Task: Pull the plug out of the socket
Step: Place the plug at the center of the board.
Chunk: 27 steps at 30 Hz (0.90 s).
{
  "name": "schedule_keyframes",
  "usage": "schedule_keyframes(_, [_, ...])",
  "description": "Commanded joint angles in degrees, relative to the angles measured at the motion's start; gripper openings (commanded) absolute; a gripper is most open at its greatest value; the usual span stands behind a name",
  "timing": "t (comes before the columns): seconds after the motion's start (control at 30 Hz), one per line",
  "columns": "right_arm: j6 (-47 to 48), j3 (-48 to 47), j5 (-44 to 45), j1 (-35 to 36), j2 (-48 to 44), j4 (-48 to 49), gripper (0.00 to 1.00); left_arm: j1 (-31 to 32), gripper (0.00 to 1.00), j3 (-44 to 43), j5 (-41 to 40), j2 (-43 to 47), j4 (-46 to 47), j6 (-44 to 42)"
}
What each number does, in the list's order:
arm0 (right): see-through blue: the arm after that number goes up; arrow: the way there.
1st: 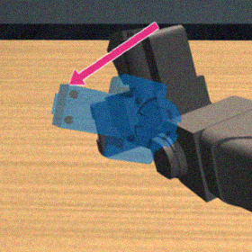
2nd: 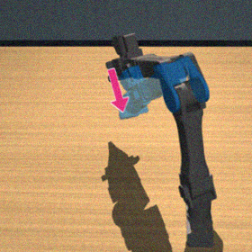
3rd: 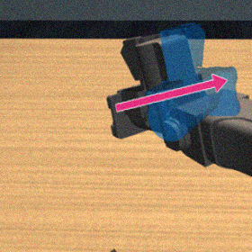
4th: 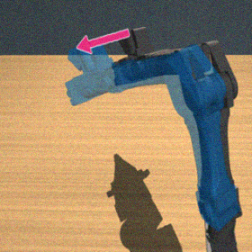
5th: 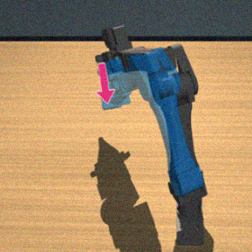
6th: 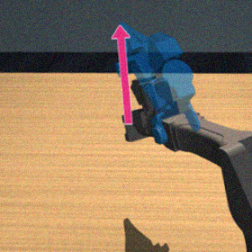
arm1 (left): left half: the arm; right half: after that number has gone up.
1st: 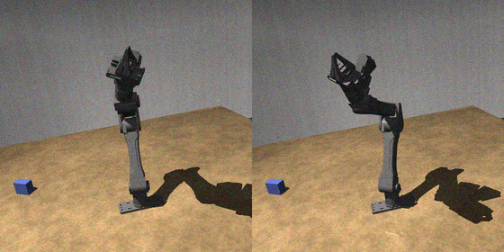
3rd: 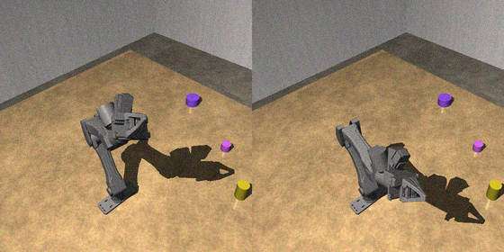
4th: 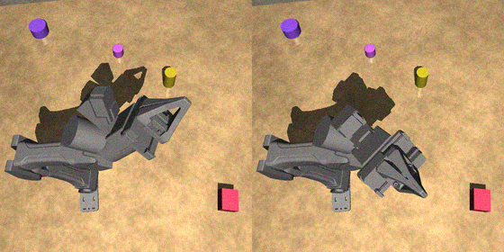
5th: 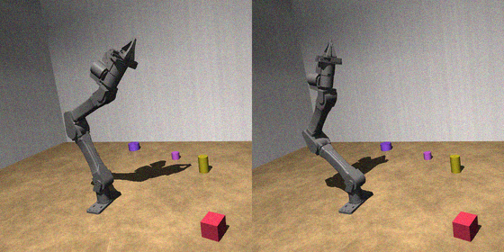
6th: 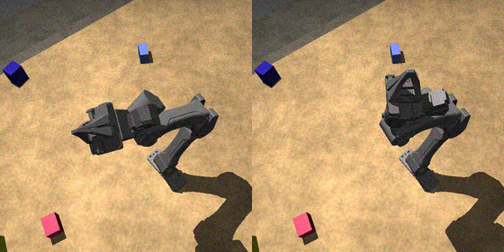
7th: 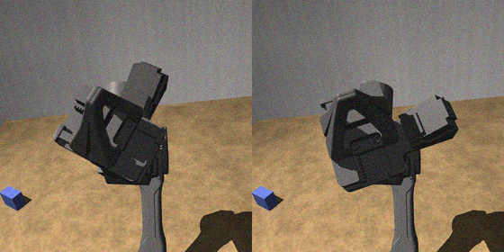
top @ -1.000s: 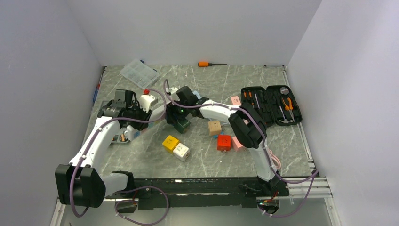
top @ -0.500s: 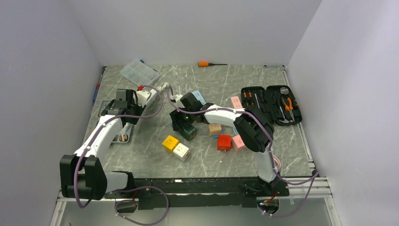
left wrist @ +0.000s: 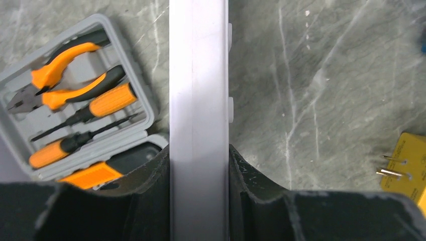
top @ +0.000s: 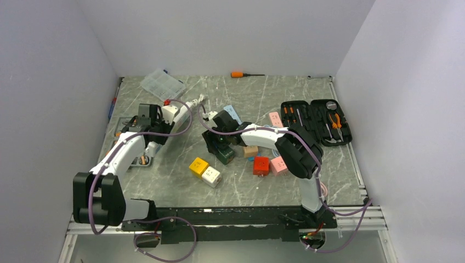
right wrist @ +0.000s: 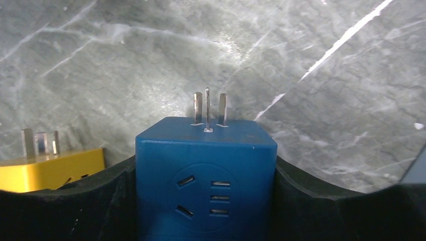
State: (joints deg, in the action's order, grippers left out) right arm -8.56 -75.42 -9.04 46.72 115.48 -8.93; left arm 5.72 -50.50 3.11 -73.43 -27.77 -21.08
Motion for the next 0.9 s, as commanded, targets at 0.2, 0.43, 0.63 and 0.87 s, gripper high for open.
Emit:
schedule_keyframes(0.2, [6.00, -6.73, 7.36, -0.09, -0.95, -3.47, 0.98, 0.52, 0.00, -1.92, 7.71, -7.62, 4.41, -0.60])
schedule_keyframes(0.43, [2.25, -2.98, 6.13, -0.10, -7.70, -1.62, 1.00, 0.62, 0.00, -3.10, 8.73, -13.17, 5.15, -0.08])
schedule_keyframes(0.63, [-0.85, 2.95, 12.60, 1.43, -18.84, 0.93, 1.00, 1.03, 0.16, -3.58, 9.24, -15.78, 6.75, 1.12])
schedule_keyframes(0.87, [-3.31, 7.89, 21.93, 5.83, -26.30, -2.71, 0.91, 1.10, 0.65, -7.69, 14.61, -17.36, 1.23, 1.06])
